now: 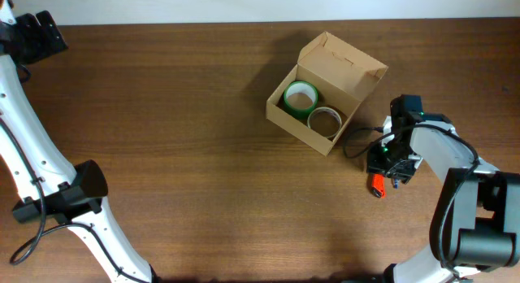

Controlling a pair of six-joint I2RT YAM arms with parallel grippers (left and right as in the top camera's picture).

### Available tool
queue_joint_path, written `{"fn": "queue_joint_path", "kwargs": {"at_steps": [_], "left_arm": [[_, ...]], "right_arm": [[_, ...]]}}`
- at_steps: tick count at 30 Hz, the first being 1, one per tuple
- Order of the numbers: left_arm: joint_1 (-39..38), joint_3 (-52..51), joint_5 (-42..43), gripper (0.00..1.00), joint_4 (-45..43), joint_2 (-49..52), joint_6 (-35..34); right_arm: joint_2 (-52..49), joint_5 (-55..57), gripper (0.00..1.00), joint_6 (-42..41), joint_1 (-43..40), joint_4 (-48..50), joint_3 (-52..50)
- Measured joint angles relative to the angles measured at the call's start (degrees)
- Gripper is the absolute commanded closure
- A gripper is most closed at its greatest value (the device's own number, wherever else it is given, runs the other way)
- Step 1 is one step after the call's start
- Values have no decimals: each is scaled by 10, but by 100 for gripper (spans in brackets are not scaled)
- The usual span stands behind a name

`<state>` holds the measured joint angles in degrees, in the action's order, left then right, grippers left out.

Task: Pack container
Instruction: 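Lower the right gripper and grasp the orange box cutter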

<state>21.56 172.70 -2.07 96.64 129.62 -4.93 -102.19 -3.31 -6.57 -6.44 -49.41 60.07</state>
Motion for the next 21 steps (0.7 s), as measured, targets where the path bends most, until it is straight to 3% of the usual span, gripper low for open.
{"fn": "queue_joint_path", "kwargs": {"at_steps": [21], "left_arm": [[0,0,0,0,0,0,0]], "right_arm": [[0,-6,56,10,0,-26,30]]}}
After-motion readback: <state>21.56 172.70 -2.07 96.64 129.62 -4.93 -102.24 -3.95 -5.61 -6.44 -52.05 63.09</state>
